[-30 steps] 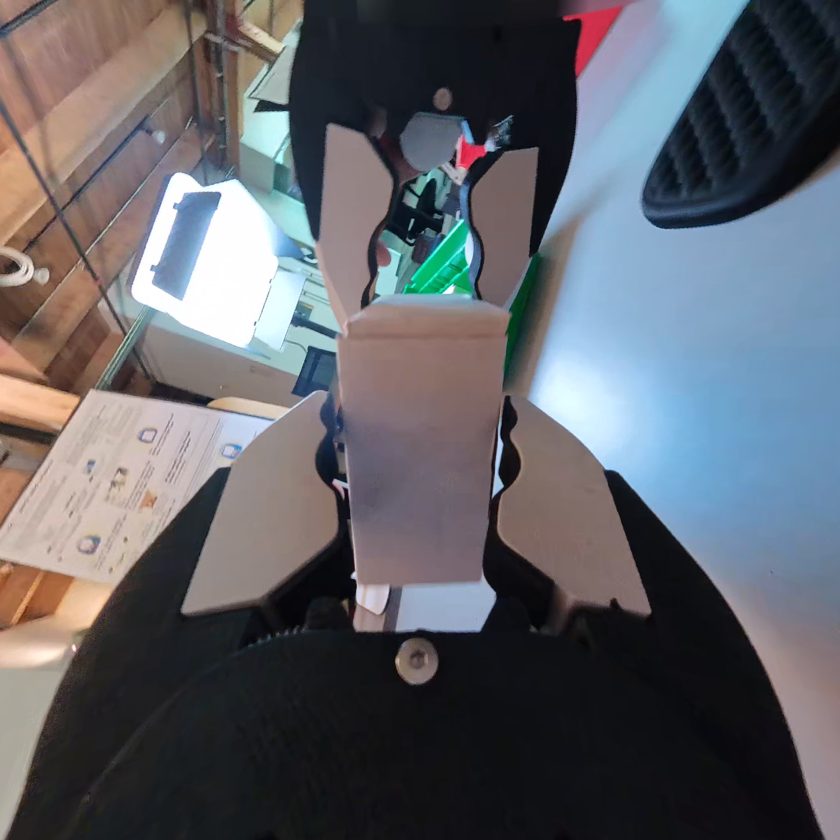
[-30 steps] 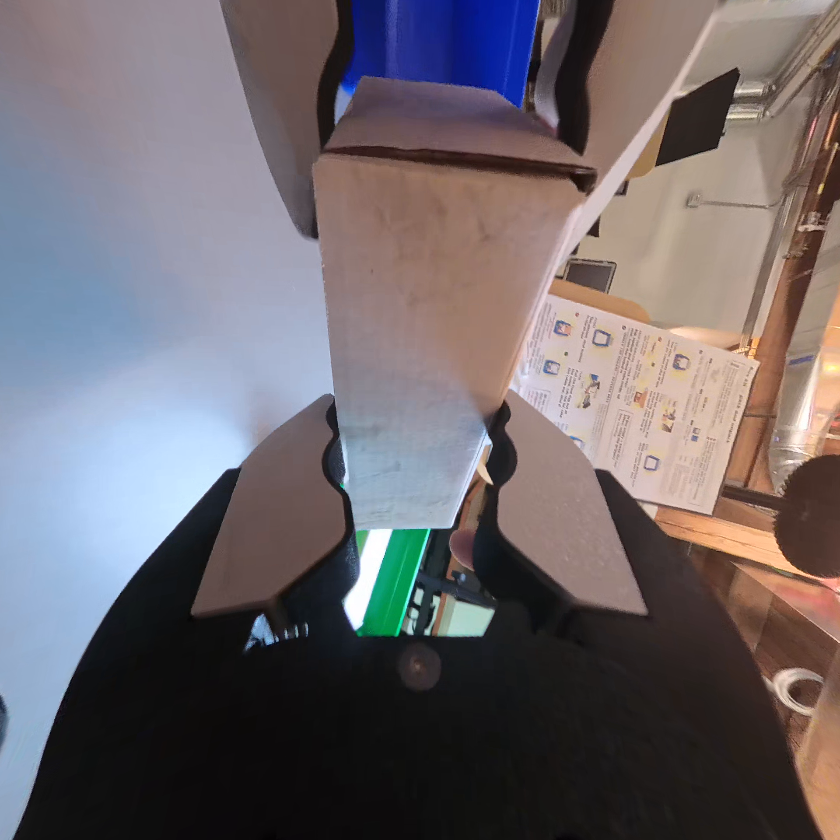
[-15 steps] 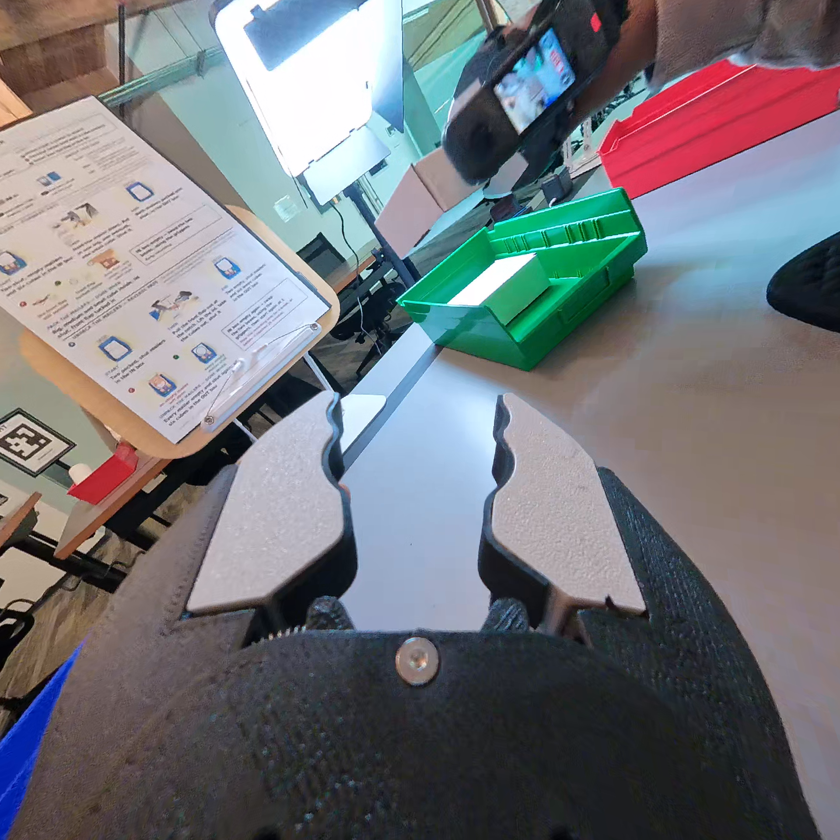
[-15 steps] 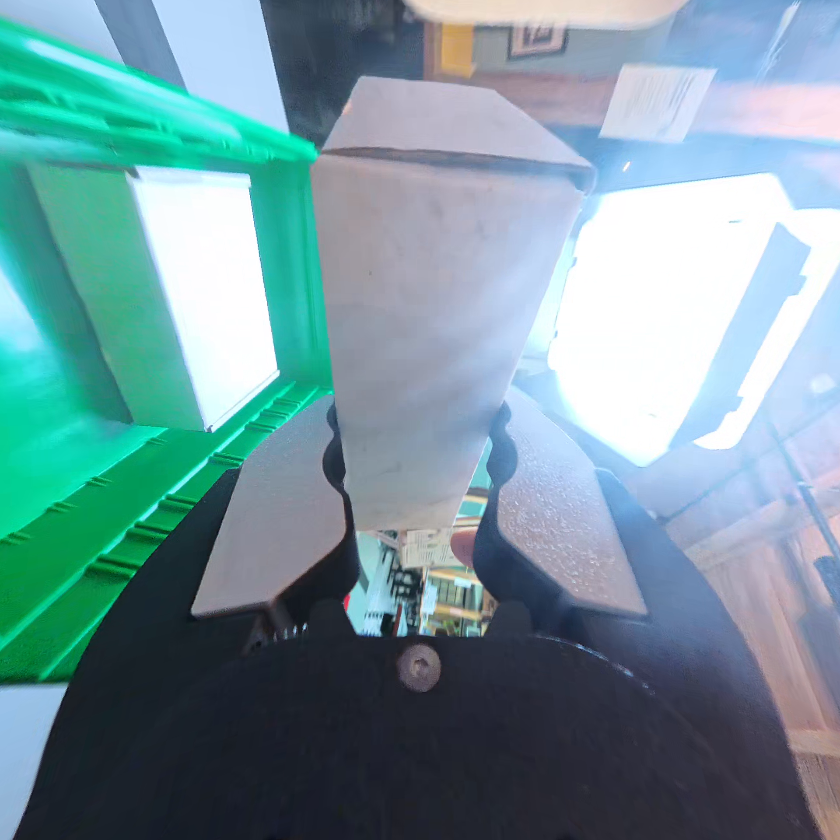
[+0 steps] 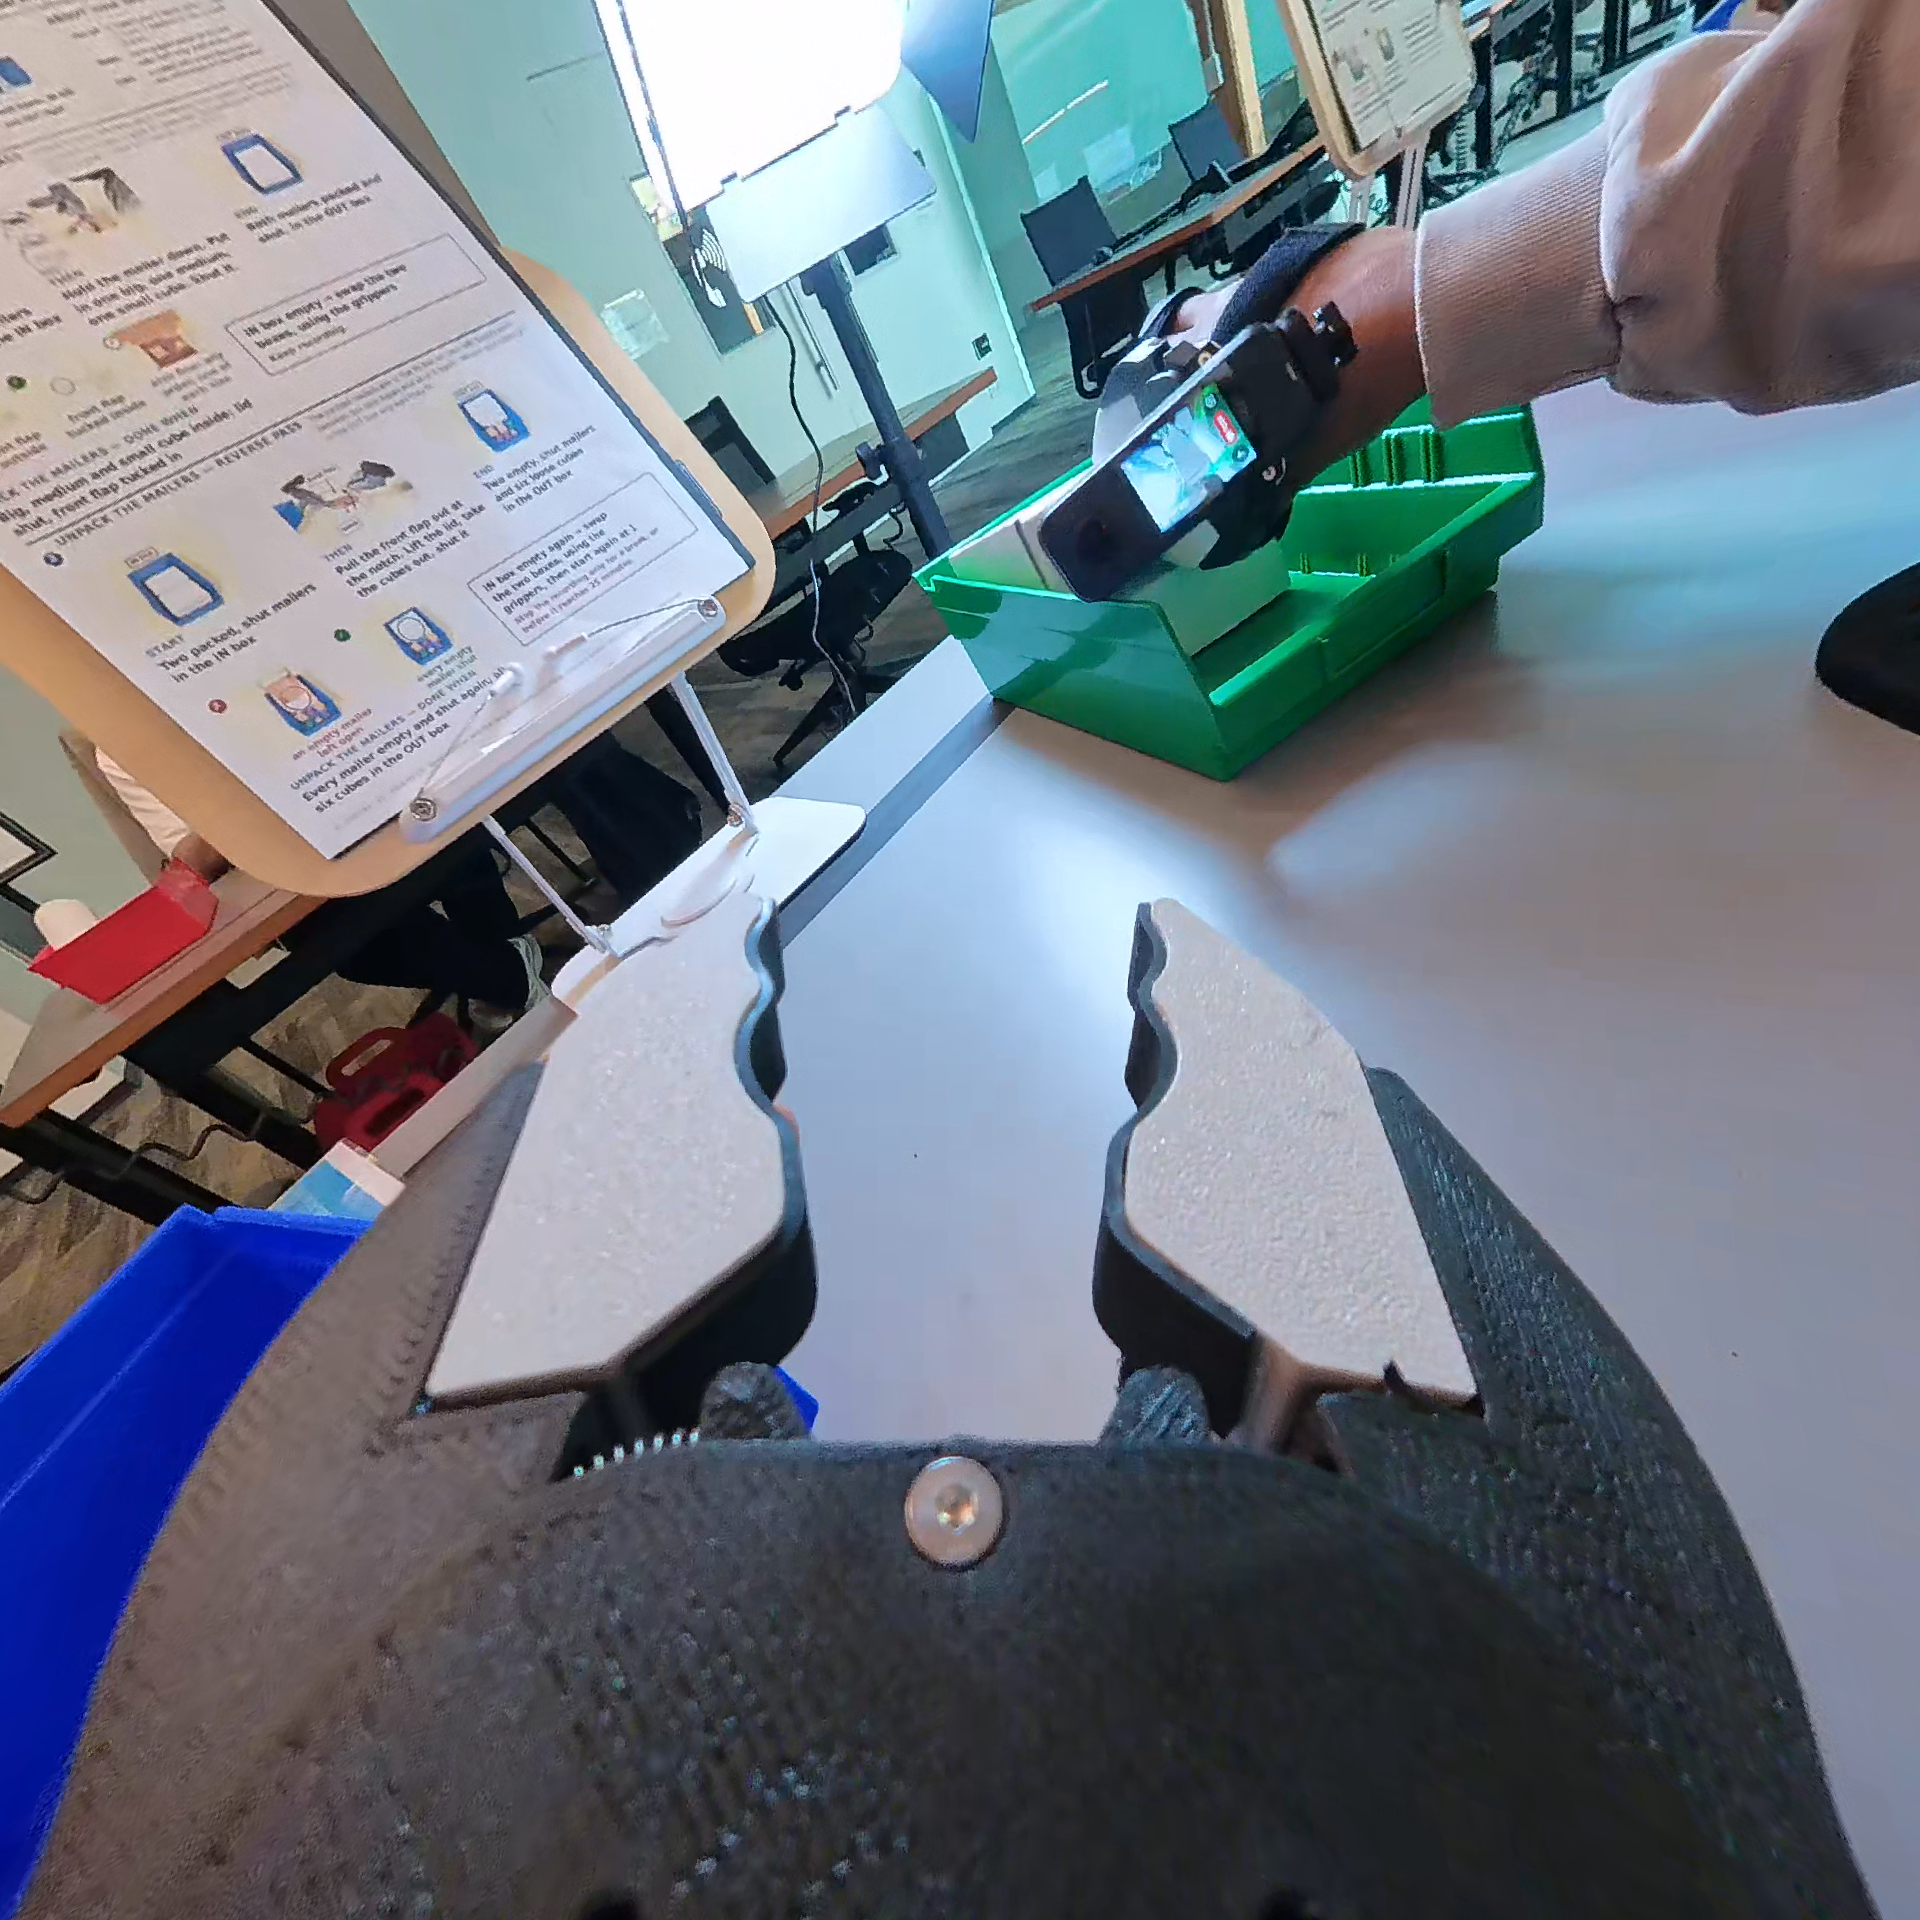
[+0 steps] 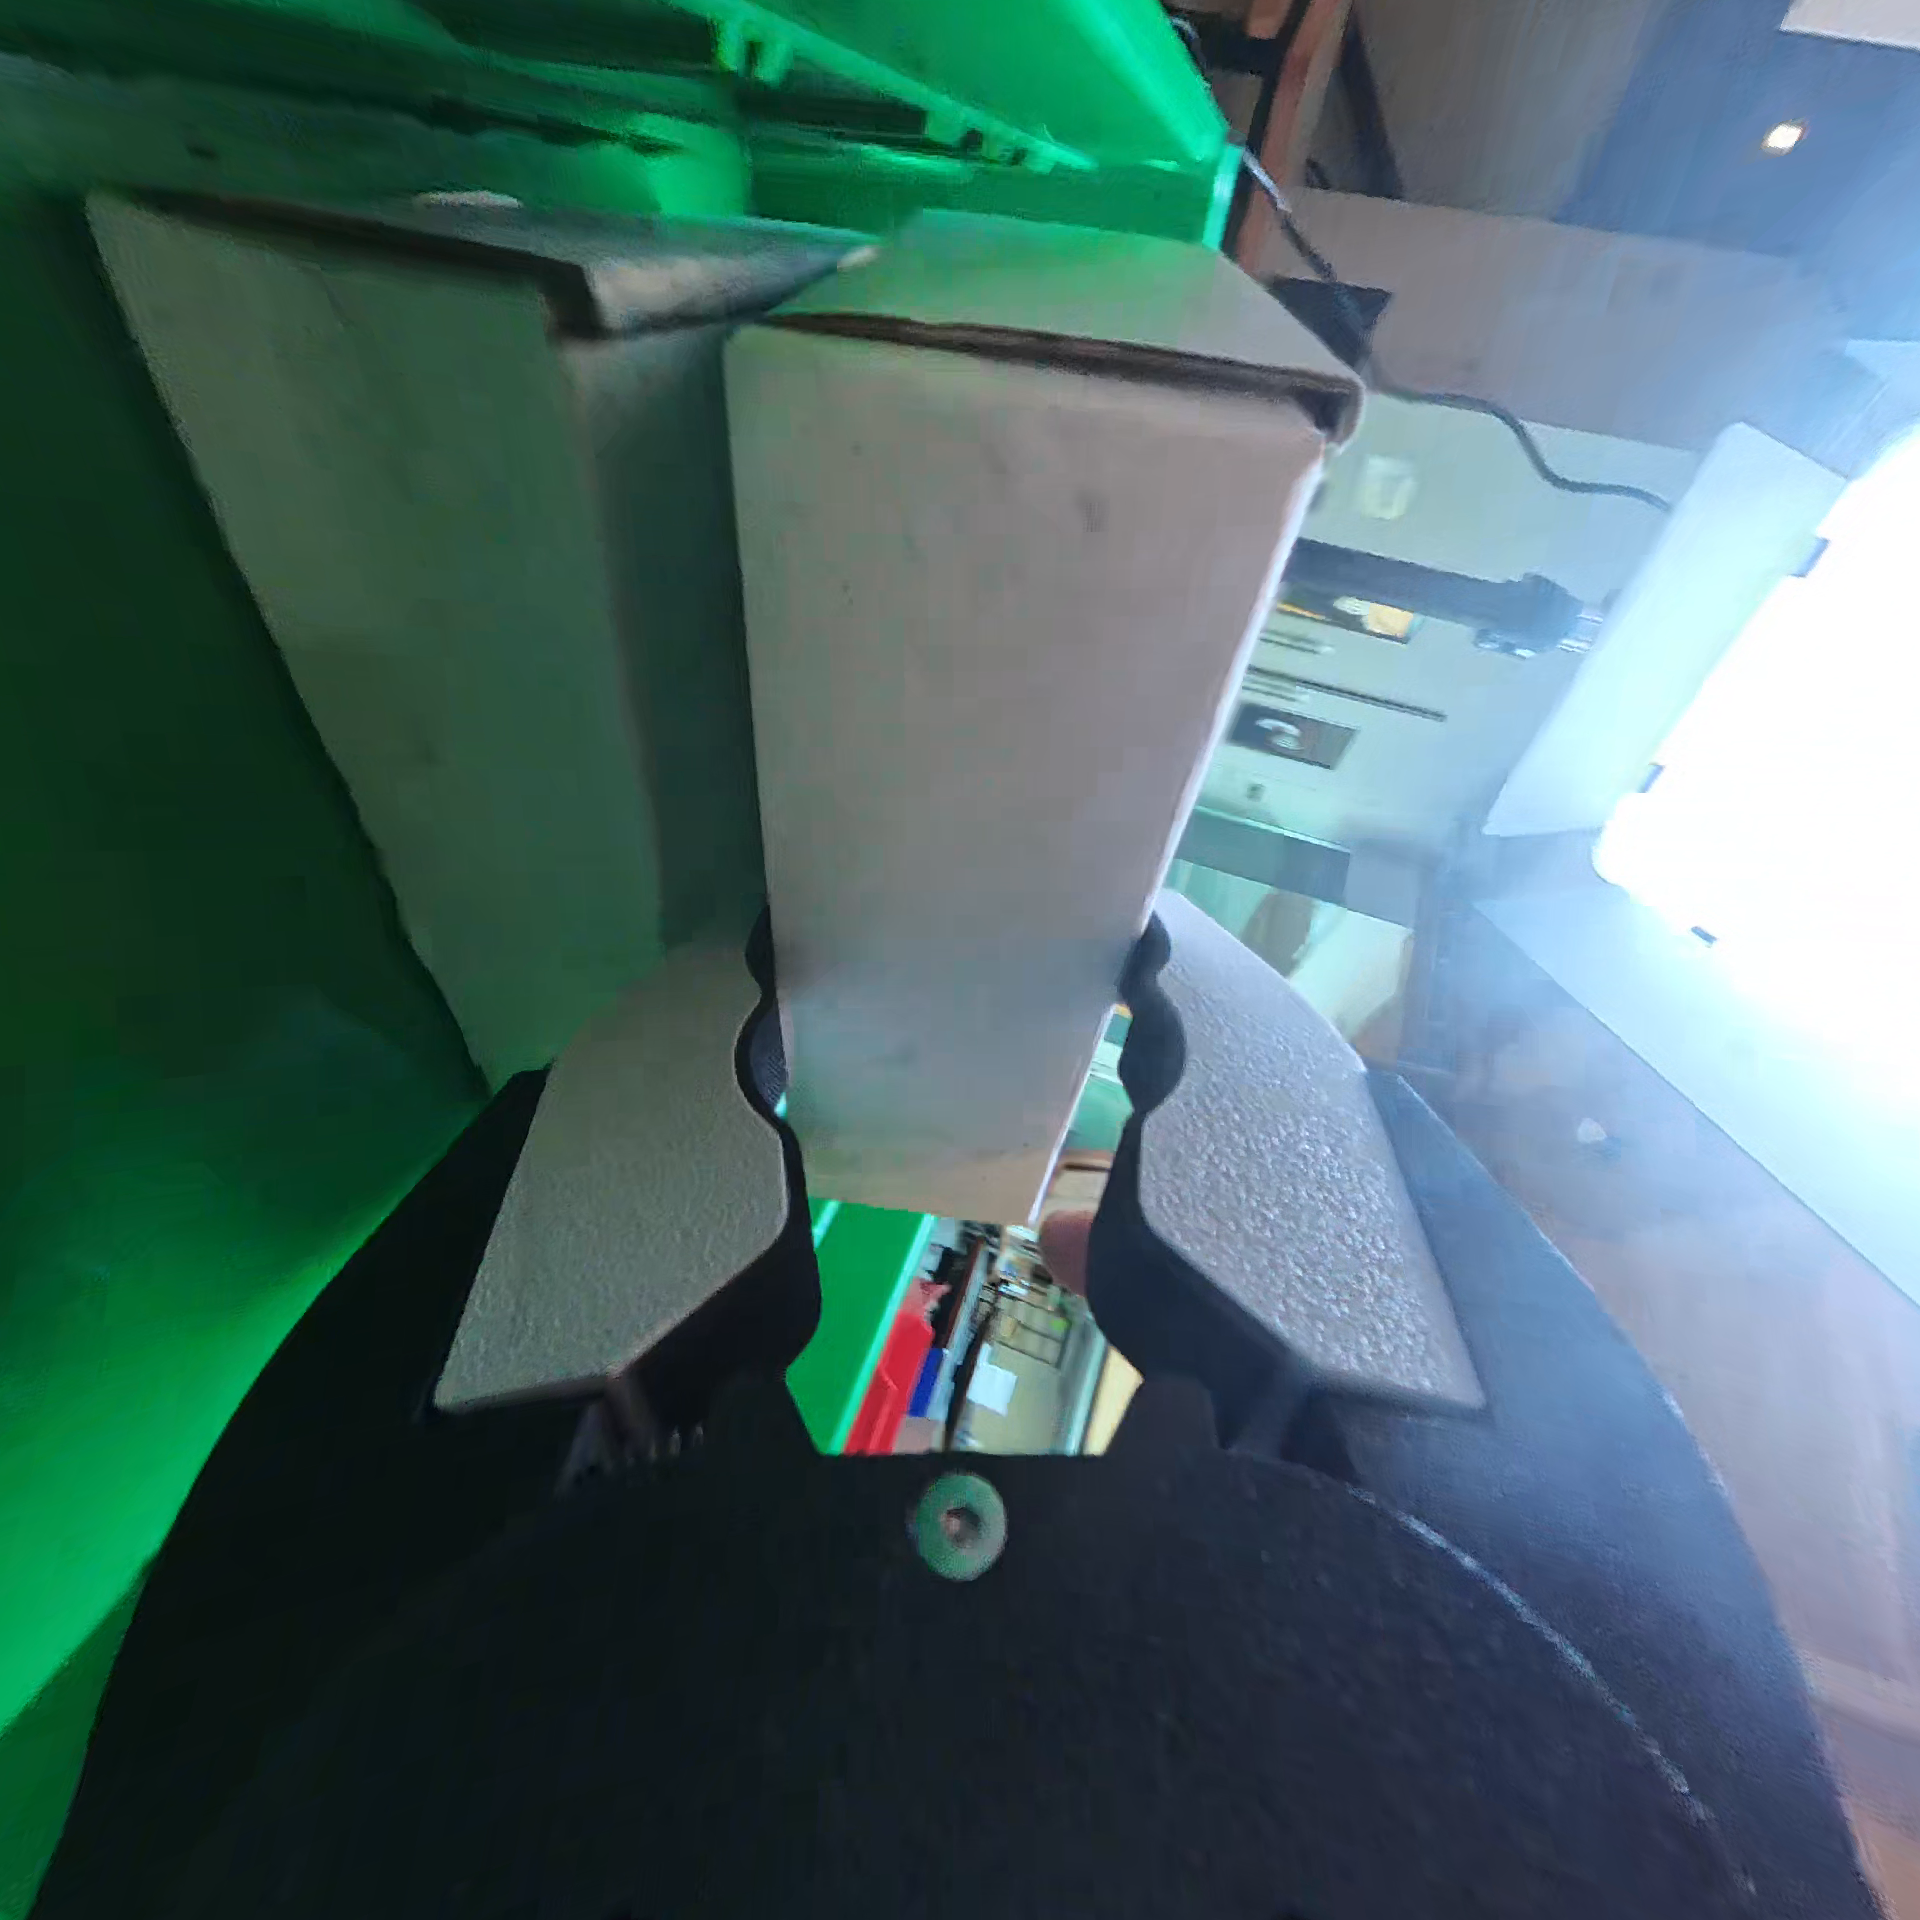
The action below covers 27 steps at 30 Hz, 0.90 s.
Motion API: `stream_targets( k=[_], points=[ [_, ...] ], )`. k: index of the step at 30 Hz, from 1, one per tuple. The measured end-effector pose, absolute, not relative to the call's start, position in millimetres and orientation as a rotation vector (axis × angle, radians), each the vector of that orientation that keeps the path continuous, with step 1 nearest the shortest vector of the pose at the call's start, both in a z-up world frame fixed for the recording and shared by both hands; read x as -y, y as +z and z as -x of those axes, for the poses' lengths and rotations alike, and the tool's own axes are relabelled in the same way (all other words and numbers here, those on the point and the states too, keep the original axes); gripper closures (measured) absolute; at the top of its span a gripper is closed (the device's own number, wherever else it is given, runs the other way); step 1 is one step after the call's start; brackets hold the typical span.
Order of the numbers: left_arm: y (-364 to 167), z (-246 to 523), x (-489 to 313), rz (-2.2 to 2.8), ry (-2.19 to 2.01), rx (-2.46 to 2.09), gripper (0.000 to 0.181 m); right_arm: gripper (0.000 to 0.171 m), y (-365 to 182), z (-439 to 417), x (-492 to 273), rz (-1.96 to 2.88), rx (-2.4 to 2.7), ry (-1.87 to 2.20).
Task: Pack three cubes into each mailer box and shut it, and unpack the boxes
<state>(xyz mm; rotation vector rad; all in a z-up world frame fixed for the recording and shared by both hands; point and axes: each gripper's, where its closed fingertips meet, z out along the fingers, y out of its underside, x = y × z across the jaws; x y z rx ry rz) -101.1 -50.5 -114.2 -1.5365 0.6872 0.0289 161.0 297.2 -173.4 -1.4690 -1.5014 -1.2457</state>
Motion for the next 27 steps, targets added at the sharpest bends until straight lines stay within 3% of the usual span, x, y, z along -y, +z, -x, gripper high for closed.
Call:
stream_targets(
  k=[8, 12, 14, 17, 22, 24, 27],
  points=[
    [-120.1, 104.3, 47.7, 1.56, 0.017, -0.683, 0.117, 0.103, -179.5, -147.8, -291.8, 1.502, 1.653, -0.977],
    [-124.0, 105.7, 45.1, 1.576, 0.014, -0.68, 0.117, 0.089, -192.7, -154.3, -279.6, 1.637, 1.788, -0.901],
    [-126.3, 106.9, 44.4, 1.584, 0.02, -0.682, 0.118, 0.101, -187.6, -151.1, -281.8, 1.592, 1.809, -0.903],
    [-127.9, 108.9, 43.6, 1.591, 0.025, -0.68, 0.118, 0.104, -185.3, -149.6, -286.7, 1.636, 1.799, -0.799],
    [-132.8, 119.9, 40.4, 1.621, 0.076, -0.677, 0.117, 0.104, -183.9, -159.1, -298.5, 1.617, 1.778, -0.892],
    [-132.7, 131.8, 40.5, 1.645, 0.11, -0.663, 0.116, 0.092, -177.7, -162.6, -293.9, 1.618, 1.729, -0.916],
    [-133.9, 163.1, 43.8, 1.718, 0.167, -0.626, 0.115, 0.095, -162.3, -157.3, -262.7, 1.603, 1.688, -0.735]
  ],
)
